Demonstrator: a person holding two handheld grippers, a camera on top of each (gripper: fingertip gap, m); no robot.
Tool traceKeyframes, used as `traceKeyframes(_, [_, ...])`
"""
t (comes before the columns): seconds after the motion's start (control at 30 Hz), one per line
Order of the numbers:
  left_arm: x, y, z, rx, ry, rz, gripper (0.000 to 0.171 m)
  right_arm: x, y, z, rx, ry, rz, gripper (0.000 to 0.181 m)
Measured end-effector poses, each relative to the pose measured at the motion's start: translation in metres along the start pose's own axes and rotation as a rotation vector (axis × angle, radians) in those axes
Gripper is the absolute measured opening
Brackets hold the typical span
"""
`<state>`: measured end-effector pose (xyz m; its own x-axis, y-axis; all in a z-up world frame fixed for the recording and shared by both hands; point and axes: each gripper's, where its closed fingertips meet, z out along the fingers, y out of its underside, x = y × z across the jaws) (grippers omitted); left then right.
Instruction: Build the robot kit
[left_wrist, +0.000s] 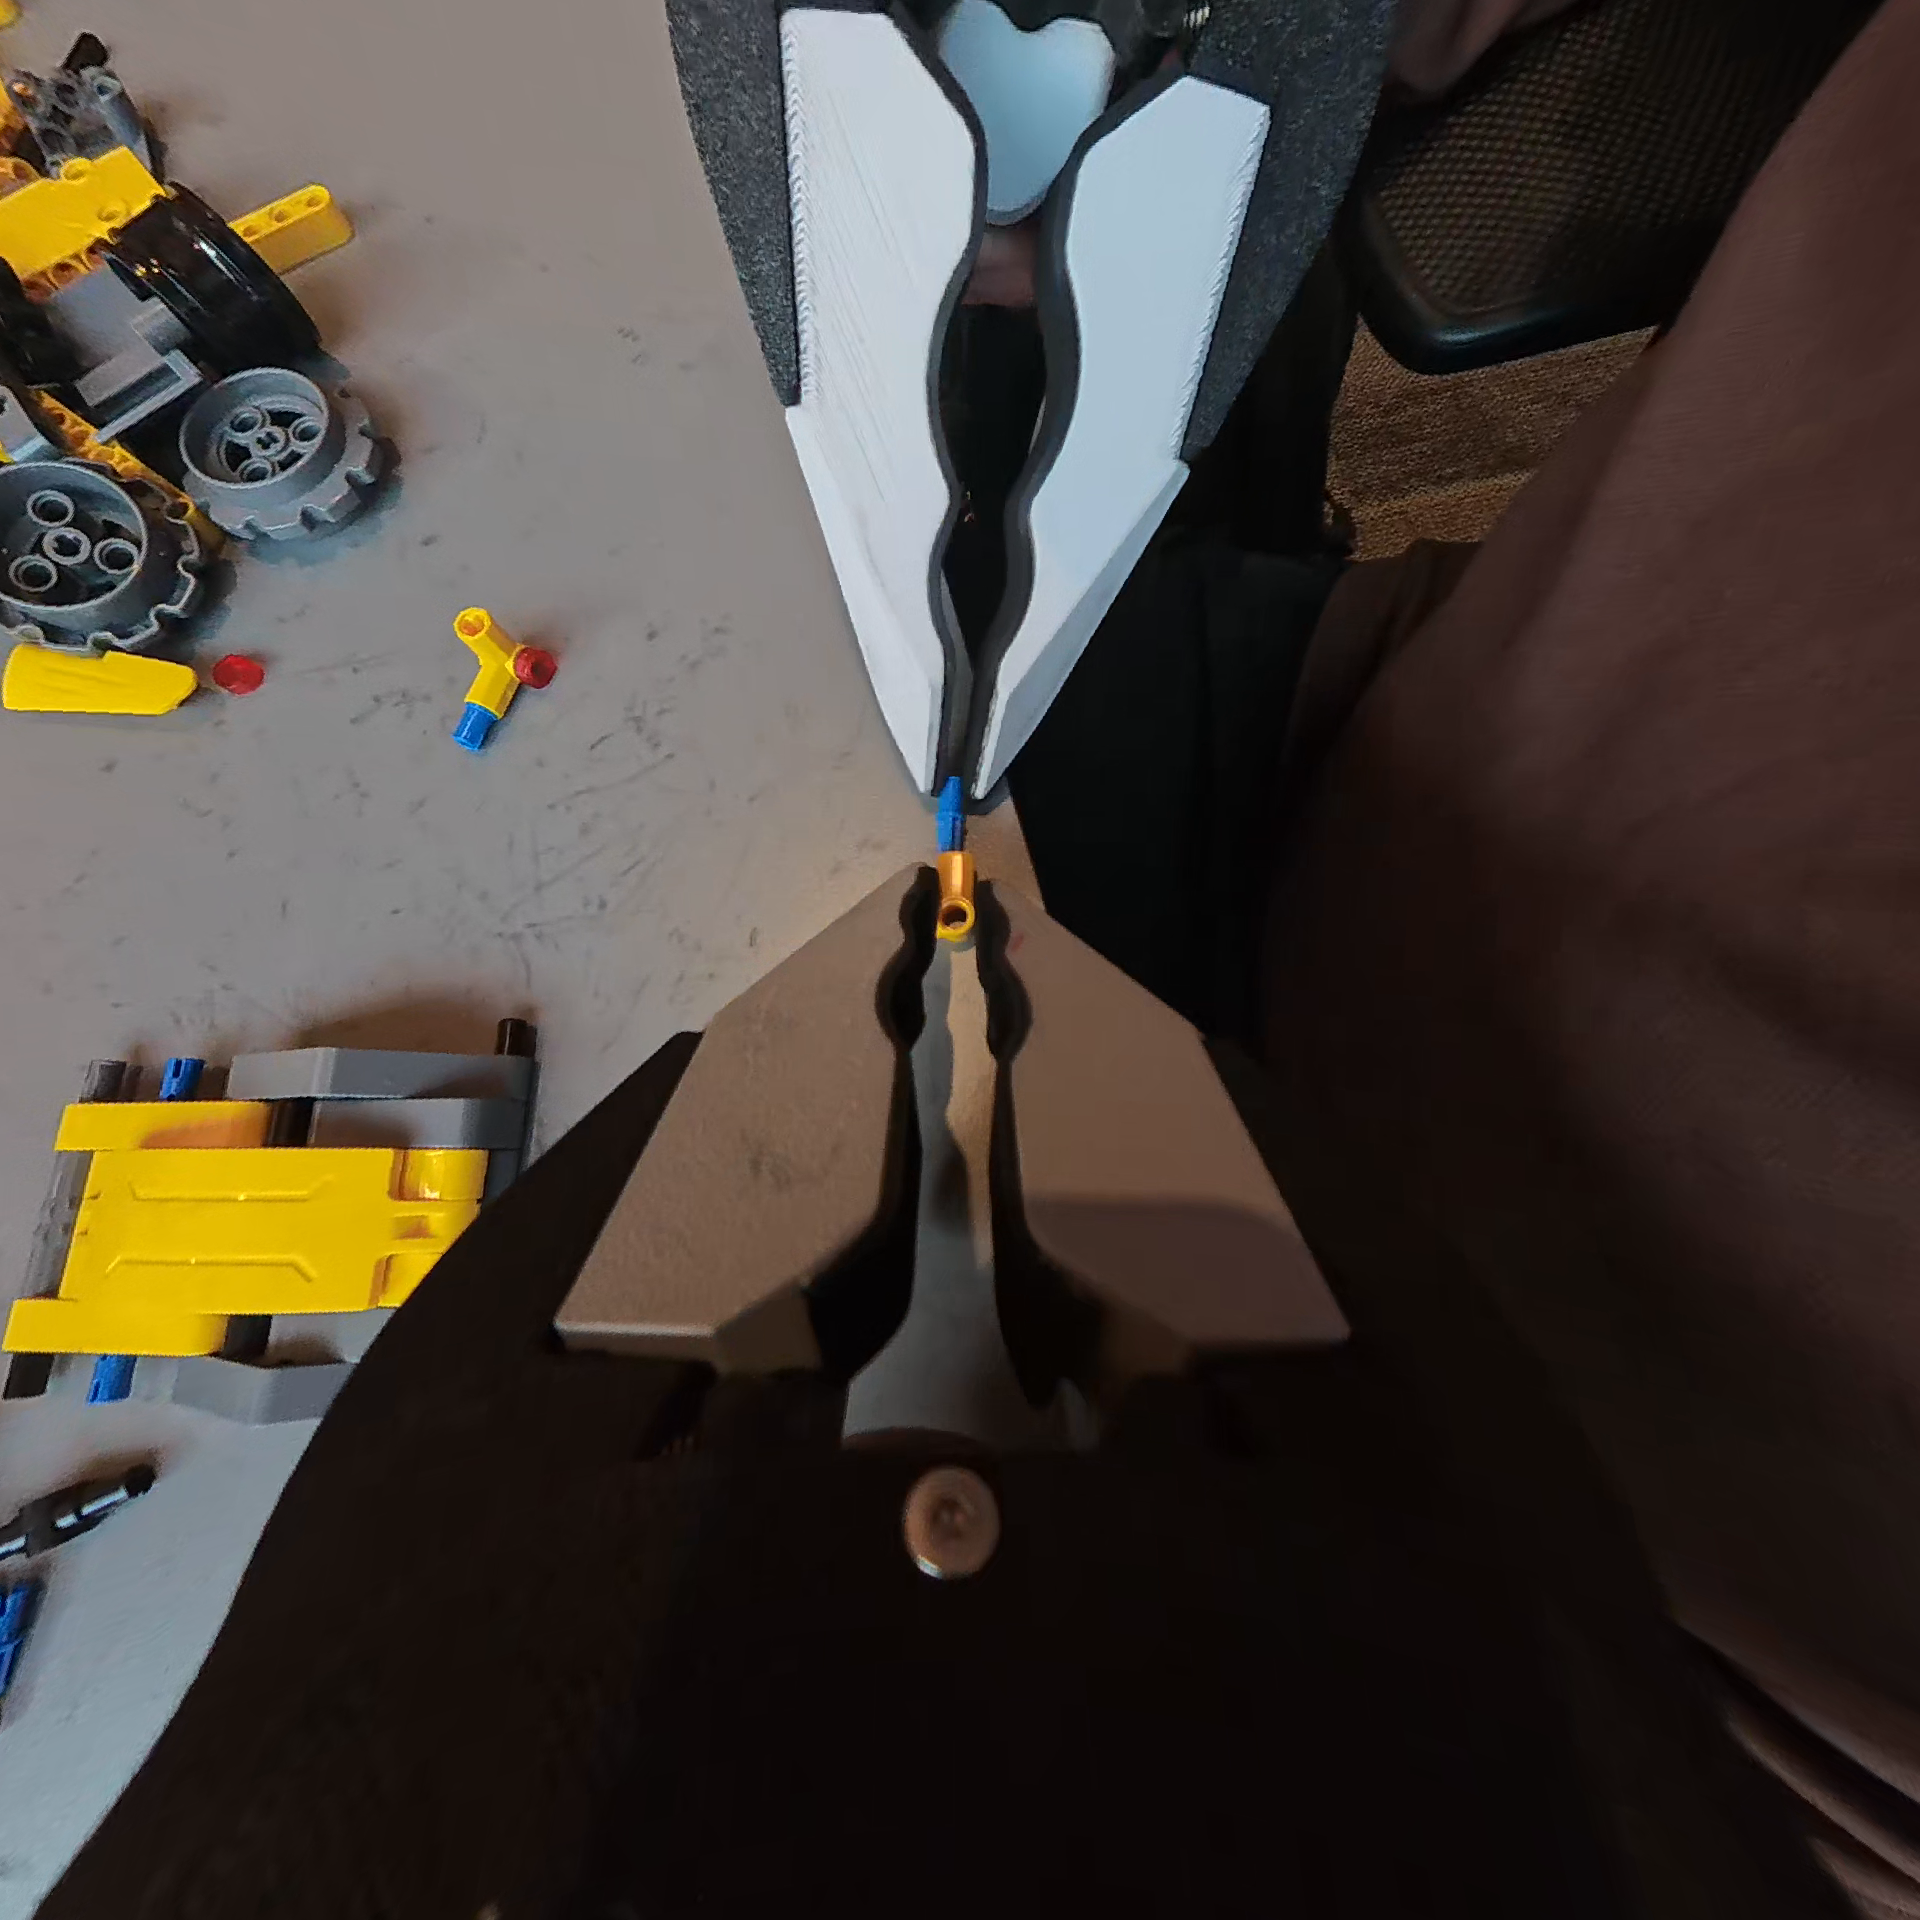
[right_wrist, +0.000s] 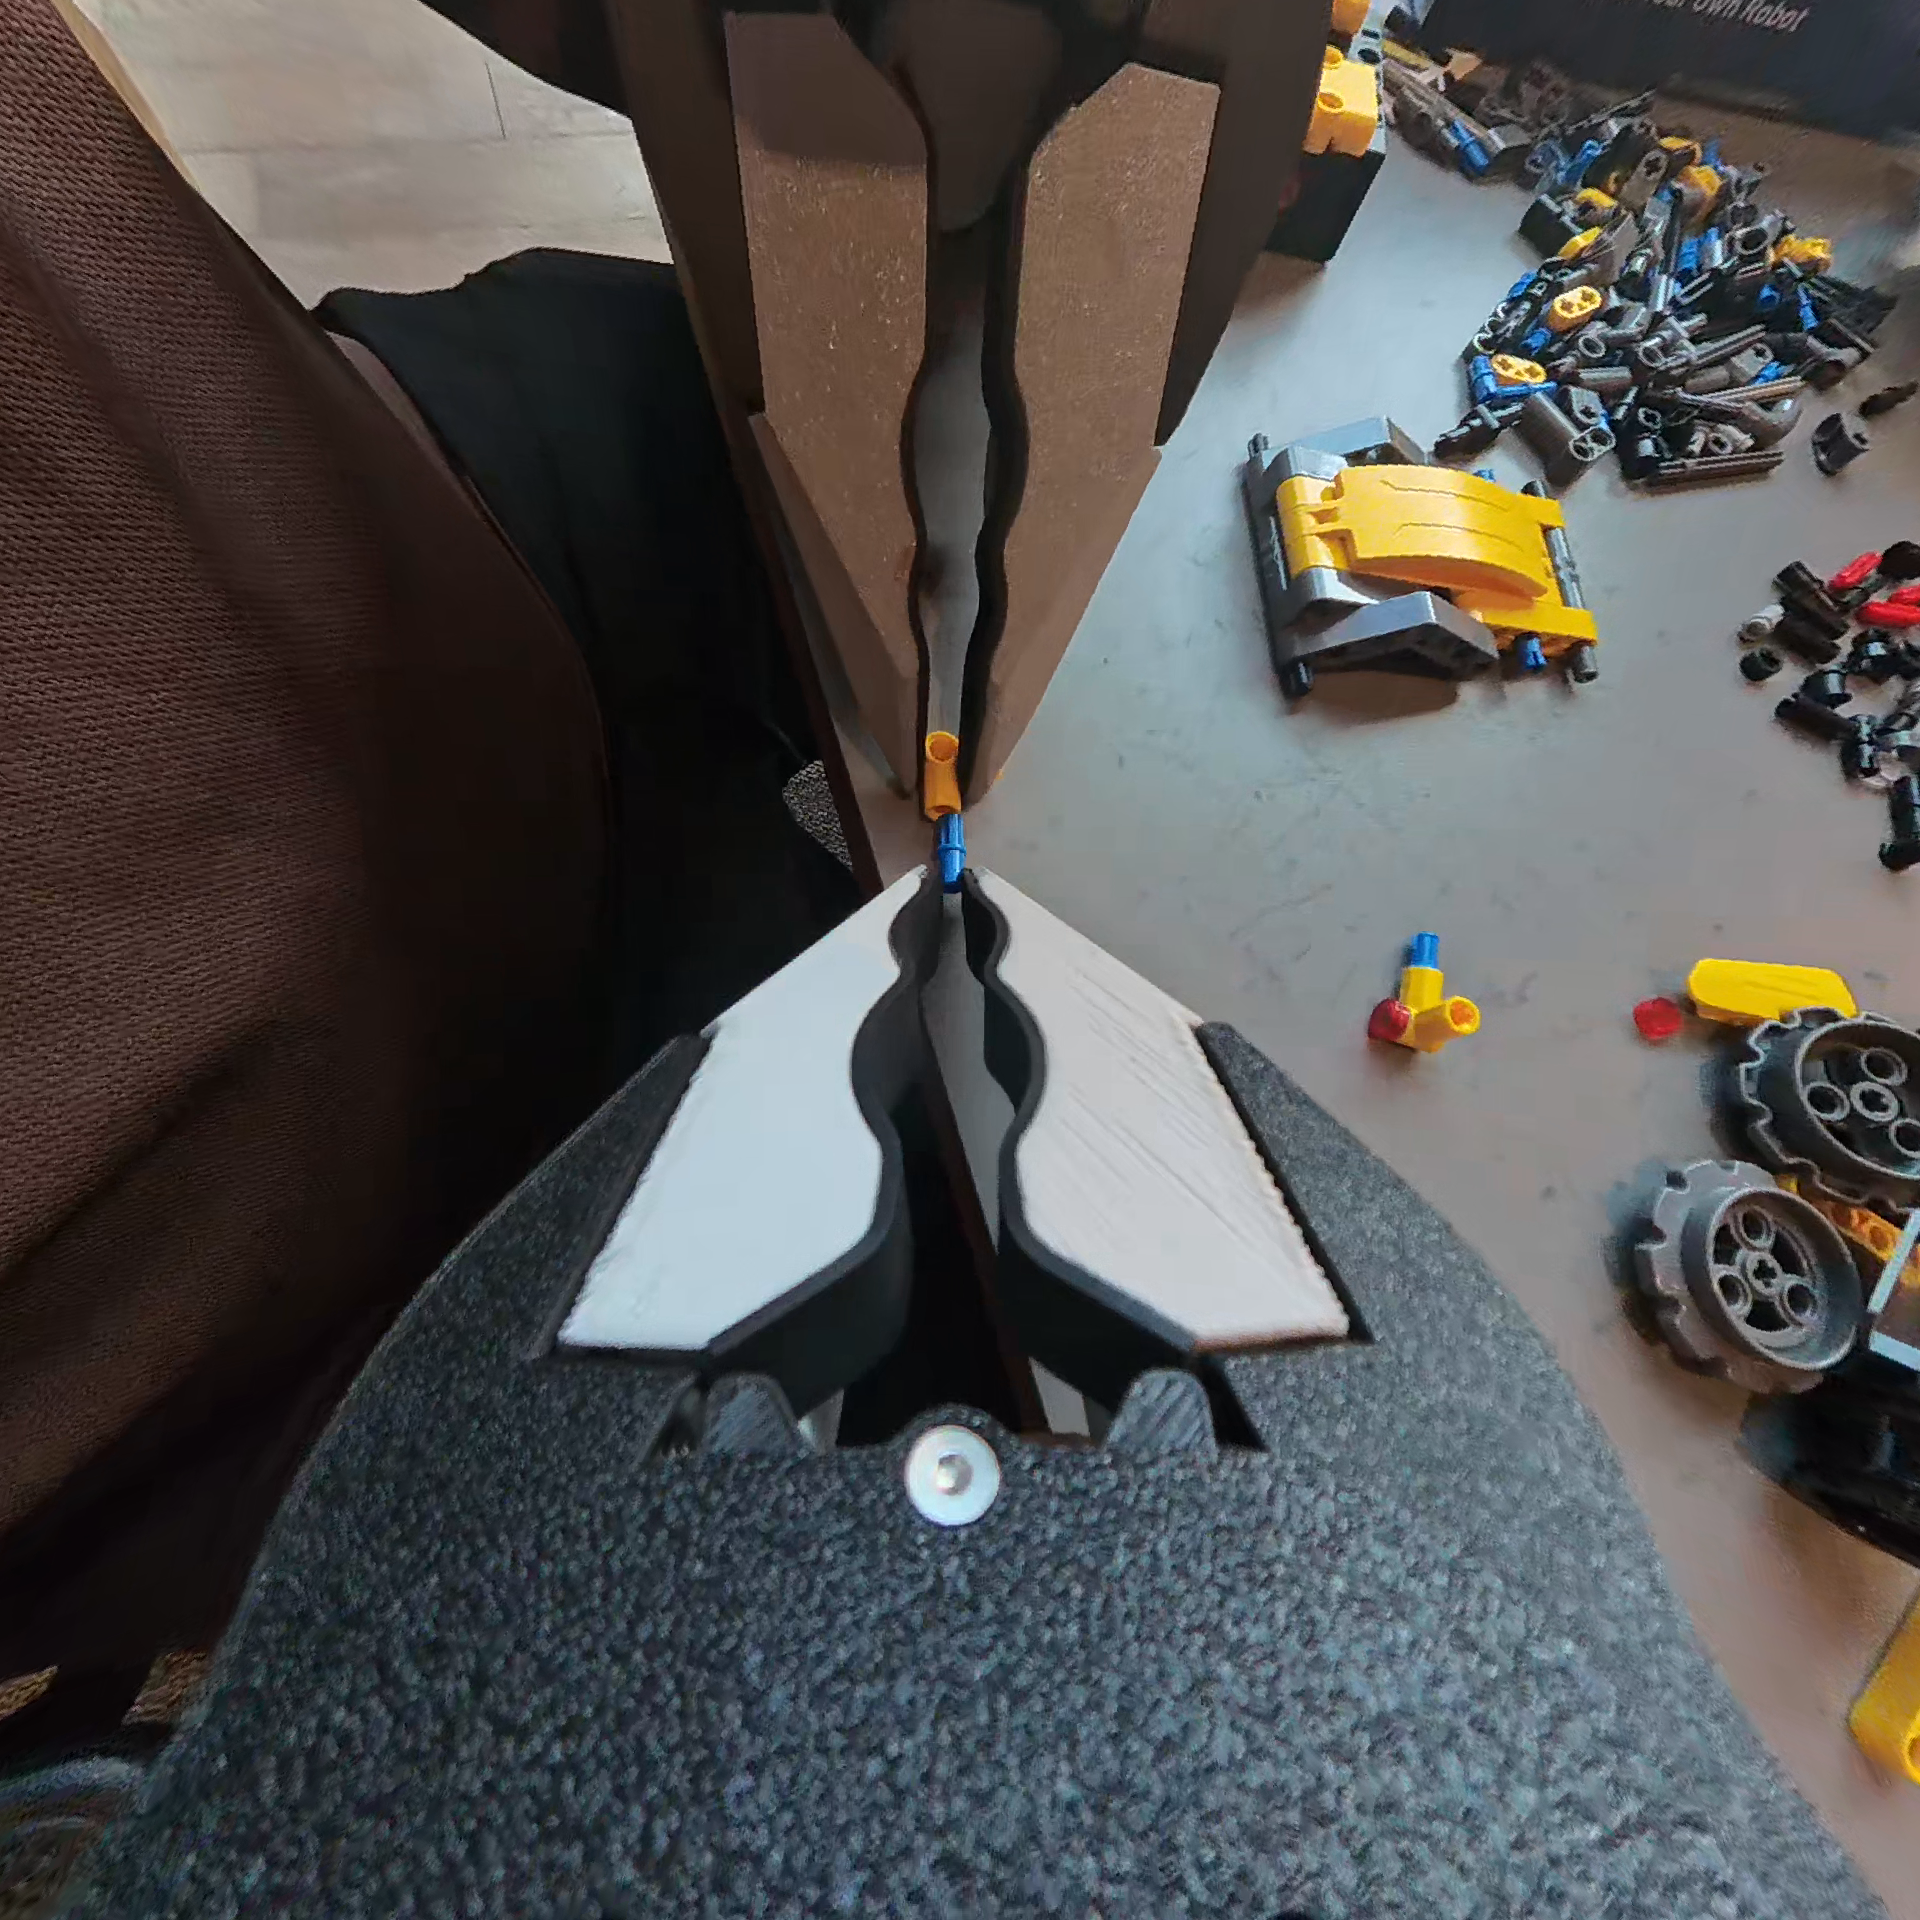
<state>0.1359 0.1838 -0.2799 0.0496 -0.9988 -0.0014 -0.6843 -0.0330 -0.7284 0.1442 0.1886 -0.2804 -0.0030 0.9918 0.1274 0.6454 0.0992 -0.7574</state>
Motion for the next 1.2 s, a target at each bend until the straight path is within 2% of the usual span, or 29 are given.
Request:
traceKeyframes(0.53, [-0.002, -0.001, 0.002, -0.02, 0.0, -0.029, 0.004, -0.001, -0.001, 0.001, 0.013, 0.018, -0.017, 0.002])
traceKeyframes(0.87, [-0.003, -0.002, 0.005, -0.004, -0.031, -0.09, 0.003, -0.001, -0.002, 0.004, 0.004, 0.002, 0.044, 0.002])
traceKeyframes(1.2, [-0.014, -0.003, 0.006, -0.021, -0.123, -0.088, 0.004, 0.018, -0.008, -0.01, 0.116, 0.022, 0.194, 0.005])
